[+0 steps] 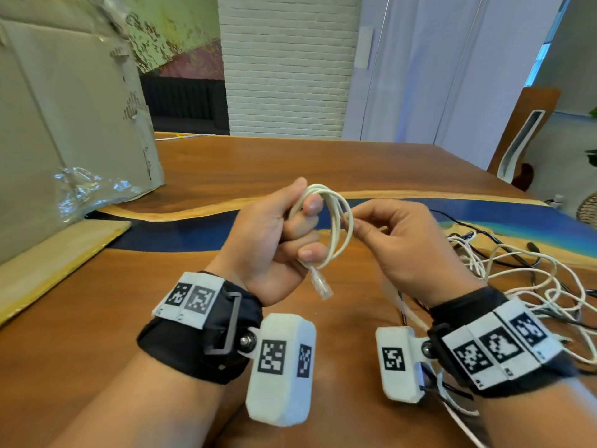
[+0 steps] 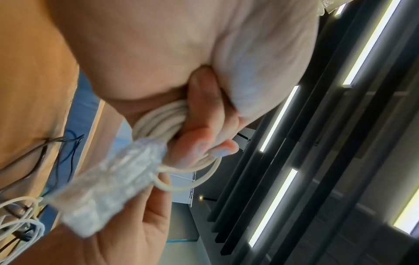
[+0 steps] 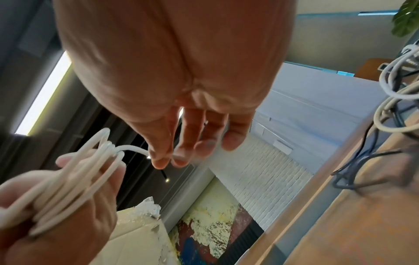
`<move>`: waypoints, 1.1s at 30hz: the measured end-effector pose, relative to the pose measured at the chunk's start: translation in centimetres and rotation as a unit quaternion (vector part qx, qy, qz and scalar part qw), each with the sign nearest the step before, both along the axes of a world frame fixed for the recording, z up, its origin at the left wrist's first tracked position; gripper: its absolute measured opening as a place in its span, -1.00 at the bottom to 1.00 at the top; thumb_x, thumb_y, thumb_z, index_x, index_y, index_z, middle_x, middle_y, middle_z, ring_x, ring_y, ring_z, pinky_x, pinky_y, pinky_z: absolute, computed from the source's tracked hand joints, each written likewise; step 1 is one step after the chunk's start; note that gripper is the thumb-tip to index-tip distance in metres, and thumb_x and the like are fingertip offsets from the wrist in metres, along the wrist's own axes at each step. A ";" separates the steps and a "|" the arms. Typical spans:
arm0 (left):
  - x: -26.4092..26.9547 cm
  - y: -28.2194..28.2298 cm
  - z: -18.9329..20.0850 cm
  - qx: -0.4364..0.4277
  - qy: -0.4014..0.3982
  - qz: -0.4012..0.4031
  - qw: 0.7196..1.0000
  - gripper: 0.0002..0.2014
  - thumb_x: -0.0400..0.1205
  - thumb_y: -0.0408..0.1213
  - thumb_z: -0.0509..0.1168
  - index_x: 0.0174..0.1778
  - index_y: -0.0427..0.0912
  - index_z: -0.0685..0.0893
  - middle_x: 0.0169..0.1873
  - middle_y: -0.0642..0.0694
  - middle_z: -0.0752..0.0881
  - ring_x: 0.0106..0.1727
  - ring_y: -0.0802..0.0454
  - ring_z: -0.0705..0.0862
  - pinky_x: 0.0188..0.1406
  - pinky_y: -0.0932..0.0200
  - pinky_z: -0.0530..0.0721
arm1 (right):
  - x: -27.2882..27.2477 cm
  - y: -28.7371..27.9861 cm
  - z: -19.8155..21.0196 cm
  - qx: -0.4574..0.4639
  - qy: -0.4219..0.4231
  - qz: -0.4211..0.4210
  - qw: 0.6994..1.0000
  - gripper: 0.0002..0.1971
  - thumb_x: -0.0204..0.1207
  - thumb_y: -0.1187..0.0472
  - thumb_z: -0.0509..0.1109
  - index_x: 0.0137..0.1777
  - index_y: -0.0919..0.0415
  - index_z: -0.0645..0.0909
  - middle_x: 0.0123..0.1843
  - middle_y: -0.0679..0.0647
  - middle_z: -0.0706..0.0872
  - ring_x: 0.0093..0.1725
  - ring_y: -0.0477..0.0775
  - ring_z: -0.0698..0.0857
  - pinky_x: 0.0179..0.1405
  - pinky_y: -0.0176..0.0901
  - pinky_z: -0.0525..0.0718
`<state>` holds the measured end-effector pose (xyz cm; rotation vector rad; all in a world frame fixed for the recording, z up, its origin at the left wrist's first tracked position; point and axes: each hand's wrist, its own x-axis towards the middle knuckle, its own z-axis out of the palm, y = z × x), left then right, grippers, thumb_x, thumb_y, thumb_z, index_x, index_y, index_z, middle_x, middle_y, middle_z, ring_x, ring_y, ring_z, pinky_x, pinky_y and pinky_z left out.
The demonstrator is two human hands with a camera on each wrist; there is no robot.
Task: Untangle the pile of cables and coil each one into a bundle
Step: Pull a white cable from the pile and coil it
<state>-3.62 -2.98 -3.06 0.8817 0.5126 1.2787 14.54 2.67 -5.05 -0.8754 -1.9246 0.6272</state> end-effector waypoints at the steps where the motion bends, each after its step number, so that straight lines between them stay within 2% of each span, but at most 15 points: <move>1: 0.2 0.0 -0.1 0.002 -0.004 -0.002 1.000 -0.56 0.82 -0.04 0.05 -0.34 -0.14 0.52 -0.60 0.08 0.00 -0.64 0.11 -0.03 -0.62 0.32 0.29 | -0.2 -0.1 -0.1 0.009 -0.010 -0.007 1.000 -0.88 0.61 0.25 0.53 -0.09 0.04 0.86 -0.18 -0.03 0.79 -0.18 -0.09 0.71 -0.12 -0.21 0.68; 4: 0.6 0.2 -0.4 0.006 -0.015 -0.002 1.000 -0.57 0.83 -0.05 0.03 -0.32 -0.15 0.49 -0.61 0.08 0.01 -0.64 0.10 -0.03 -0.61 0.31 0.32 | -0.5 -0.4 -0.2 -0.024 0.008 0.011 1.000 -0.87 0.61 0.26 0.52 -0.12 0.09 0.88 -0.25 0.04 0.83 -0.25 0.01 0.73 -0.16 -0.09 0.73; 8: 0.0 0.9 -0.9 0.002 -0.027 0.016 0.999 -0.55 0.85 -0.05 0.00 -0.33 -0.14 0.48 -0.62 0.08 0.02 -0.66 0.10 0.00 -0.59 0.29 0.34 | -1.2 -1.4 -0.2 -0.155 0.143 0.091 0.973 -0.83 0.66 0.31 0.46 -0.11 0.32 0.85 -0.31 0.30 0.80 -0.36 0.11 0.71 -0.26 -0.09 0.76; 10: -0.1 0.9 -1.0 -0.002 -0.032 0.016 0.999 -0.55 0.85 -0.05 0.01 -0.33 -0.14 0.49 -0.62 0.07 0.02 -0.66 0.09 0.01 -0.61 0.29 0.35 | -1.6 -1.3 -0.4 -0.150 0.131 0.073 0.977 -0.83 0.67 0.31 0.45 -0.11 0.32 0.84 -0.28 0.33 0.81 -0.36 0.16 0.73 -0.25 -0.06 0.80; 13: 0.5 0.6 -1.0 0.000 -0.040 -0.008 0.999 -0.56 0.83 -0.06 0.02 -0.34 -0.15 0.50 -0.62 0.08 0.02 -0.65 0.09 -0.02 -0.62 0.31 0.34 | -1.6 -0.8 -0.6 -0.134 0.111 0.017 0.985 -0.83 0.75 0.26 0.37 -0.04 0.27 0.75 -0.20 0.29 0.83 -0.19 0.33 0.81 -0.08 0.17 0.87; 14: 0.8 0.6 -1.0 0.001 -0.049 -0.016 0.999 -0.56 0.83 -0.06 0.01 -0.33 -0.15 0.51 -0.61 0.08 0.02 -0.65 0.09 -0.02 -0.61 0.31 0.35 | -1.6 -0.7 -0.6 -0.153 0.120 0.015 0.981 -0.84 0.78 0.26 0.33 -0.01 0.29 0.69 -0.21 0.30 0.83 -0.20 0.36 0.81 -0.09 0.20 0.87; 16: 1.1 0.6 -1.1 0.007 -0.082 -0.015 0.996 -0.56 0.84 -0.05 -0.02 -0.28 -0.17 0.52 -0.61 0.08 0.04 -0.64 0.10 0.01 -0.56 0.30 0.43 | -1.7 -0.8 -0.6 -0.197 0.120 0.033 0.973 -0.82 0.82 0.25 0.24 0.03 0.31 0.60 -0.36 0.27 0.71 -0.42 0.31 0.66 -0.37 0.09 0.79; 17: 1.0 0.8 -1.2 0.010 -0.108 -0.005 0.994 -0.56 0.86 -0.05 -0.04 -0.23 -0.18 0.53 -0.61 0.09 0.08 -0.65 0.11 0.05 -0.49 0.29 0.50 | -1.8 -1.0 -0.6 -0.200 0.095 0.037 0.974 -0.81 0.83 0.22 0.22 0.03 0.28 0.59 -0.43 0.19 0.61 -0.50 0.22 0.54 -0.53 -0.04 0.66; 19: 0.4 1.2 -1.3 0.016 -0.170 0.034 0.985 -0.58 0.87 -0.05 -0.07 -0.16 -0.18 0.52 -0.61 0.08 0.18 -0.64 0.13 0.20 -0.30 0.24 0.62 | -2.0 -1.3 -0.7 -0.164 -0.002 0.029 0.986 -0.78 0.82 0.18 0.22 -0.02 0.16 0.64 -0.50 0.00 0.48 -0.56 0.00 0.38 -0.62 -0.21 0.40; 22: -0.8 1.9 -1.1 0.019 -0.200 0.144 0.969 -0.64 0.88 -0.10 -0.04 -0.10 -0.18 0.51 -0.53 0.05 0.30 -0.54 0.12 0.45 0.08 0.10 0.69 | -2.6 -2.2 -0.4 -0.113 -0.159 0.037 0.980 -0.73 0.80 0.12 0.23 -0.06 0.04 0.73 -0.46 -0.07 0.47 -0.53 -0.12 0.37 -0.49 -0.11 0.37; 24: -0.8 2.3 -1.0 0.017 -0.100 0.240 0.965 -0.69 0.88 -0.17 0.00 -0.10 -0.19 0.52 -0.52 -0.01 0.33 -0.45 0.05 0.65 0.21 -0.04 0.69 | -3.0 -3.0 -0.1 -0.085 -0.228 0.045 0.969 -0.73 0.79 0.08 0.25 -0.04 0.00 0.77 -0.45 -0.07 0.51 -0.48 -0.10 0.44 -0.40 -0.05 0.44; 27: 0.1 2.4 -1.8 0.040 0.167 0.300 0.938 -0.74 0.85 -0.23 0.01 -0.06 -0.22 0.52 -0.52 -0.06 0.49 -0.28 -0.10 0.81 -0.16 -0.07 0.68 | -3.0 -4.1 0.6 -0.039 -0.277 0.037 0.959 -0.74 0.77 0.03 0.27 -0.06 -0.02 0.78 -0.52 -0.09 0.53 -0.48 -0.14 0.50 -0.44 -0.20 0.41; 30: 0.2 2.1 -2.6 0.061 0.415 0.255 0.871 -0.70 0.82 -0.16 0.03 -0.05 -0.19 0.61 -0.52 -0.06 0.69 -0.40 -0.02 0.70 -0.18 -0.04 0.59 | -1.7 -3.9 1.6 -0.010 -0.257 0.009 0.966 -0.76 0.70 -0.03 0.37 -0.15 -0.03 0.78 -0.47 -0.07 0.67 -0.47 -0.10 0.56 -0.38 -0.04 0.54; 31: 0.2 1.9 -2.5 0.064 0.472 0.223 0.851 -0.68 0.80 -0.17 0.05 -0.12 -0.19 0.63 -0.55 -0.06 0.68 -0.44 -0.03 0.67 -0.19 -0.04 0.61 | -1.2 -3.7 2.0 -0.002 -0.237 -0.004 0.972 -0.77 0.66 -0.04 0.43 -0.20 -0.04 0.79 -0.45 -0.08 0.70 -0.44 -0.08 0.59 -0.36 0.00 0.58; 33: 0.5 1.4 -2.3 0.065 0.515 0.137 0.844 -0.65 0.79 -0.24 0.07 -0.27 -0.17 0.62 -0.62 -0.04 0.60 -0.52 -0.12 0.63 -0.09 -0.20 0.74 | -0.2 -3.5 2.6 0.010 -0.201 -0.024 0.979 -0.81 0.57 -0.02 0.53 -0.27 -0.05 0.81 -0.41 -0.12 0.75 -0.39 -0.11 0.65 -0.31 0.01 0.64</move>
